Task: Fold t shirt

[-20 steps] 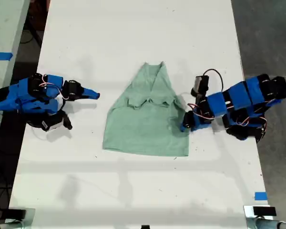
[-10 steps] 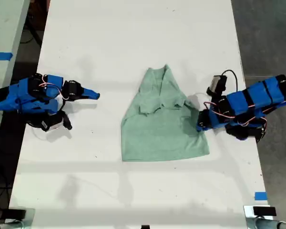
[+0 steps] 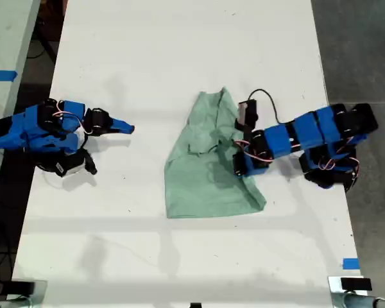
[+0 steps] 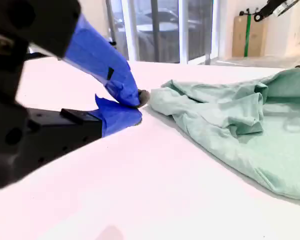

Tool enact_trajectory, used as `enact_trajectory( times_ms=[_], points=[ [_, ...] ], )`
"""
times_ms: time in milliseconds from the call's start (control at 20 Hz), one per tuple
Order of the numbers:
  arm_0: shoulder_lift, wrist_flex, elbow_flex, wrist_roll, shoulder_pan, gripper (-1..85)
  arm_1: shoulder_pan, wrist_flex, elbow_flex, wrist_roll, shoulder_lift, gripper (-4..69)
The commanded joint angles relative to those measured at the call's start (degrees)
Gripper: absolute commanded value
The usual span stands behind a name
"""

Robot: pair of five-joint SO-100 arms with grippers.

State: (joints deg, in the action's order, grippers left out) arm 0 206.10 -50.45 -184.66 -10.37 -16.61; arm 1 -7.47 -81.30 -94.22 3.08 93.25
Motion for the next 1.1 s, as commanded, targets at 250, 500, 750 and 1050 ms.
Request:
enact_trajectory(
  times_ms=[250,500,750,1050],
  points=[
    [0.44,-0.26,-0.26,0.88,0.53,0.0,0.88,-8.88,37.71,-5.45,-26.54,7.9],
    [0.44,-0.26,-0.26,0.79,0.53,0.0,0.62,-16.17,37.35,-3.16,-22.68,21.5],
    [0.44,-0.26,-0.26,0.79,0.44,0.0,2.90,-18.02,19.86,-2.55,-0.35,0.5],
    [0.44,-0.26,-0.26,0.79,0.44,0.0,10.72,-0.70,-29.00,-5.89,33.75,0.5]
  ],
)
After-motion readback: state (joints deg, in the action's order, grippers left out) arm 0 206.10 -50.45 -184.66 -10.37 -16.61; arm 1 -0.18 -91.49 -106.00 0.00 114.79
